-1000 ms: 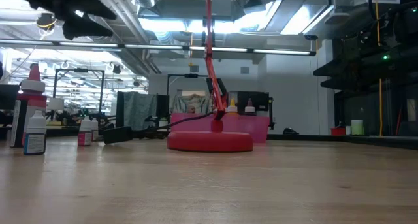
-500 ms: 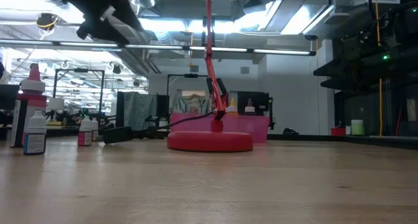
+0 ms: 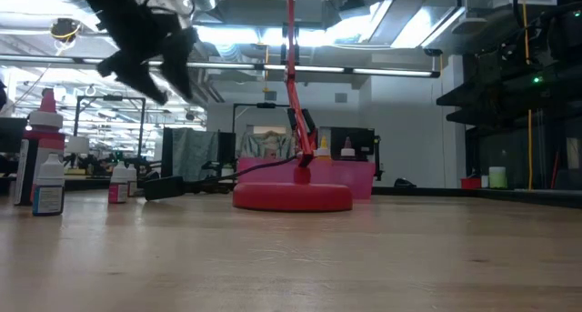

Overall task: Pick & Place food coloring
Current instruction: Put the small red food coloring bottle into the red bin

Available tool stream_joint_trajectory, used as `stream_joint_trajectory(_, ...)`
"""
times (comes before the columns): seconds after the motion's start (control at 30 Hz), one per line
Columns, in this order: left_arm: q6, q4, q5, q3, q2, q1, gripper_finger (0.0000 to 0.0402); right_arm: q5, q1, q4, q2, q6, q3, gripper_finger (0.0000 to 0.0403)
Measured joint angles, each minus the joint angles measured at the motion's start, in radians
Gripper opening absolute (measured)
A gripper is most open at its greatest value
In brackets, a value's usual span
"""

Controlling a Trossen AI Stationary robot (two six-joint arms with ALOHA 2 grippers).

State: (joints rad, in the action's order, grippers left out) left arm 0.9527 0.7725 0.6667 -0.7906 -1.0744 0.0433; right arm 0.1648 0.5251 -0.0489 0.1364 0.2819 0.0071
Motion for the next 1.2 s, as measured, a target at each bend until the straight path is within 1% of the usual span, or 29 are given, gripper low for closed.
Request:
stream_joint_trajectory(0.13, 0.04, 0.123, -0.056, 0.0, -0.011, 0.0, 0.0297, 0.0, 0.0, 0.0, 0.0, 0.0, 0.0, 0.0306)
stream_joint_trajectory(0.2, 0.047, 0.148, -0.082, 0.0, -0.011, -0.002, 0.0297, 0.0, 0.0, 0.0, 0.0, 0.001, 0.0, 0.0306)
stream_joint_trajectory(0.4, -0.011, 0.131, -0.143, 0.0, -0.011, -0.003, 0.0297, 0.0, 0.0, 0.0, 0.0, 0.001, 0.0, 0.0306)
stream_joint_trajectory(0.63, -0.129, 0.129, -0.17, 0.0, -0.011, -0.003, 0.0297, 0.0, 0.0, 0.0, 0.0, 0.0, 0.0, 0.0306)
stream_joint_trajectory(0.83, -0.205, 0.099, -0.168, 0.0, -0.01, 0.004, 0.0298, 0.0, 0.0, 0.0, 0.0, 0.0, 0.0, 0.0306)
stream_joint_trajectory(0.97, -0.214, 0.097, -0.169, 0.0, -0.01, 0.024, 0.0305, 0.0, 0.0, 0.0, 0.0, 0.0, 0.0, 0.0306)
stream_joint_trajectory(1.1, -0.168, 0.098, -0.175, 0.0, -0.01, 0.041, 0.0312, 0.0, 0.0, 0.0, 0.0, 0.001, 0.0, 0.0306)
stream_joint_trajectory(1.2, -0.165, 0.092, -0.213, 0.0, -0.01, 0.053, 0.0312, 0.0, 0.0, 0.0, 0.0, 0.001, 0.0, 0.0306)
